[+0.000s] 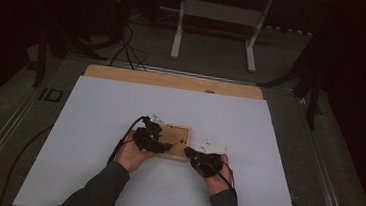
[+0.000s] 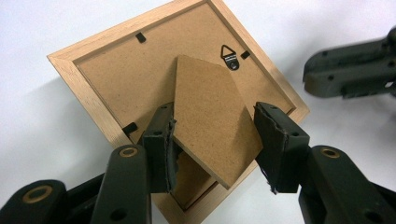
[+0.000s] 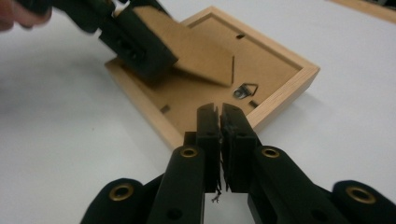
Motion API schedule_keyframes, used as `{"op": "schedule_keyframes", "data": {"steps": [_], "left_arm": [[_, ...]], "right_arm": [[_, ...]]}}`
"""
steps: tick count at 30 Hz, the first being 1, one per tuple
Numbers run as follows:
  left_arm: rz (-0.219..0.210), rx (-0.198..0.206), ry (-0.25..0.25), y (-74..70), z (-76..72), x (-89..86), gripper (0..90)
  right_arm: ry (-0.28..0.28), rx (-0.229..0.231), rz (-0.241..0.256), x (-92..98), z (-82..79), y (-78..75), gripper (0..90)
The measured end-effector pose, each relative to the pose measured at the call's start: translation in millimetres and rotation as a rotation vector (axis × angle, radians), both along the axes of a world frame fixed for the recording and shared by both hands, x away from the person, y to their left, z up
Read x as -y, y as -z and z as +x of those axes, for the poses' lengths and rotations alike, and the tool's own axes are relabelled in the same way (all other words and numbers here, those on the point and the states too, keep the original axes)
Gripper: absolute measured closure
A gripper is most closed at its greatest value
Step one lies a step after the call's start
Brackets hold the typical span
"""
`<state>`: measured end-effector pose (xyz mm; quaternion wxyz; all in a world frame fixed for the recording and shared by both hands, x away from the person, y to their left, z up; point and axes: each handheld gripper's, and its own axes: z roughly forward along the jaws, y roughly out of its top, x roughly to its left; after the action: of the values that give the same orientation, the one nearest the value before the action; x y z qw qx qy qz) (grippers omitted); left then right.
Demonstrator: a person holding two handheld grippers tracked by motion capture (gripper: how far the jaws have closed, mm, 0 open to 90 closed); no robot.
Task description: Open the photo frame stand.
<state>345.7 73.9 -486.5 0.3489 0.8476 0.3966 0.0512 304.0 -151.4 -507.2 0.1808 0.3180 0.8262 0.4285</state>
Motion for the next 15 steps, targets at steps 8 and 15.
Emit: {"op": "schedule_keyframes", "data": {"steps": [8,15], "left_arm": [[0.034,0.102,0.014,-1.6,-15.0,2.7,52.5],[0.041,0.163,0.025,0.2,-25.5,0.2,52.5]], "right_arm": [[0.026,0.02,0.02,6.3,2.7,-12.2,80.2],[0.029,0.036,0.02,10.1,4.2,-21.4,75.5]]}}
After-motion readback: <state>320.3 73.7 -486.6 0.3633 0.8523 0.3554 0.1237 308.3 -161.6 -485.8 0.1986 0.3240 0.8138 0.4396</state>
